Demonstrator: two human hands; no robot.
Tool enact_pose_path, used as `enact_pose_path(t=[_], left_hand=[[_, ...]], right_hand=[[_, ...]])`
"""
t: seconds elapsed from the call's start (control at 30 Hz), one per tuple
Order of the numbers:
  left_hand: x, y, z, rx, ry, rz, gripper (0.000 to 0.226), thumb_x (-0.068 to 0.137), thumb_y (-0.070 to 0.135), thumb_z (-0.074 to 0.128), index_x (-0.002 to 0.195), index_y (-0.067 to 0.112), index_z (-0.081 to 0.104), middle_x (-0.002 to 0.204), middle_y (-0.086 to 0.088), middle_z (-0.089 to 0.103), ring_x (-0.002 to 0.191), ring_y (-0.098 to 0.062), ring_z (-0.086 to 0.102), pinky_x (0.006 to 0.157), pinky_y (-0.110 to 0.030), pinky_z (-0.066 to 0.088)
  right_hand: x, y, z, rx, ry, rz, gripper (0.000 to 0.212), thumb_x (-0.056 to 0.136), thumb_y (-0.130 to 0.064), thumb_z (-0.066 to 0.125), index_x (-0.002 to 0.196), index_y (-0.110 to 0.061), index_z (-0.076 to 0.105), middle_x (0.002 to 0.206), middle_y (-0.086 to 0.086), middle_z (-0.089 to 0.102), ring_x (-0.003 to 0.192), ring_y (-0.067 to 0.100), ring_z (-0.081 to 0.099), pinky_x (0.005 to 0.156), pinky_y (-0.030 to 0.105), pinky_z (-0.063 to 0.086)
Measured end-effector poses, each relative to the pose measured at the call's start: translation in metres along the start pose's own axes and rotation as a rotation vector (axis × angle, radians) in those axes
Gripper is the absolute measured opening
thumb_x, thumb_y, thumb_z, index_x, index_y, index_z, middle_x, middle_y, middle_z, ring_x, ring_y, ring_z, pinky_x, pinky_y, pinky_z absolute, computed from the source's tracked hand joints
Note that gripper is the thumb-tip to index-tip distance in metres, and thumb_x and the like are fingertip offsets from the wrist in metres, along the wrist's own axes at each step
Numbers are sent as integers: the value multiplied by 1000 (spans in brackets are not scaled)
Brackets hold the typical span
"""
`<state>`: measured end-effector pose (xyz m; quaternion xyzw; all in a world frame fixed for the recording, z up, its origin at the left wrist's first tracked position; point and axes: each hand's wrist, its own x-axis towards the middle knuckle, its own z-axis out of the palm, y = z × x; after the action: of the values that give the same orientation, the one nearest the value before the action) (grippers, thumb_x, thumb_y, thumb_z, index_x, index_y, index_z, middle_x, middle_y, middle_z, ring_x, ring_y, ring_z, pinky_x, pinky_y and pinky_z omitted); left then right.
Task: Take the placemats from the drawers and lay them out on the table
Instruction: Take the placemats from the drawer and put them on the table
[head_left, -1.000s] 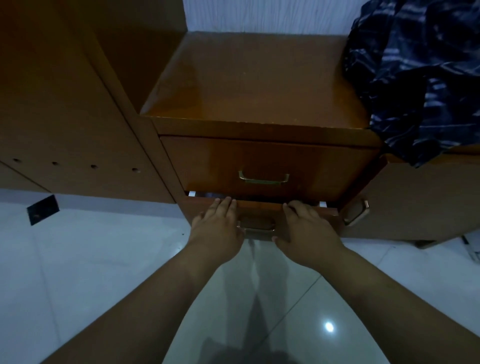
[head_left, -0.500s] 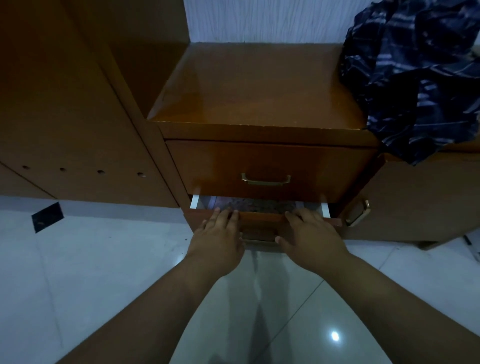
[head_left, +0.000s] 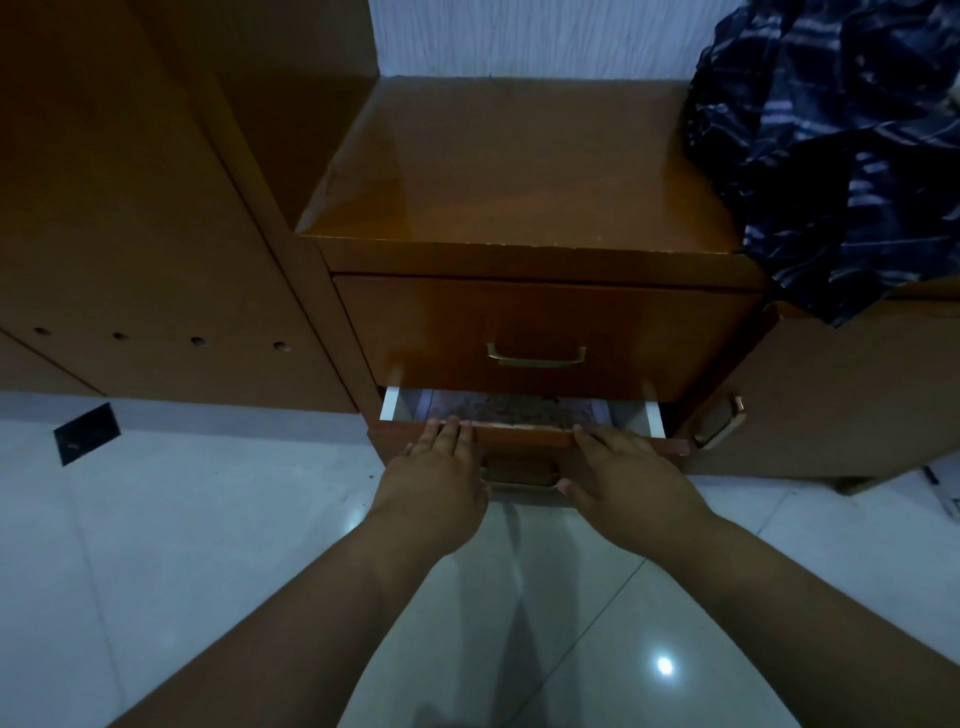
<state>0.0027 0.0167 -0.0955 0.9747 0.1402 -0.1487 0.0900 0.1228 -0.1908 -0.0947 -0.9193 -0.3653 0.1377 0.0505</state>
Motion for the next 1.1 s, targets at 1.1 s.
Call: enact_pose_path(t=[1.1], left_hand=[[-35,12,-17,161,1,33,48,98,48,45,136,19,46,133,-4,54,119,-23,52,95,-40,51]], right_hand=[[-13,-3,-18,-98,-228,-73,61,95,-60,45,142,-22,50,133,3,56,119,24,54,93,36,51]])
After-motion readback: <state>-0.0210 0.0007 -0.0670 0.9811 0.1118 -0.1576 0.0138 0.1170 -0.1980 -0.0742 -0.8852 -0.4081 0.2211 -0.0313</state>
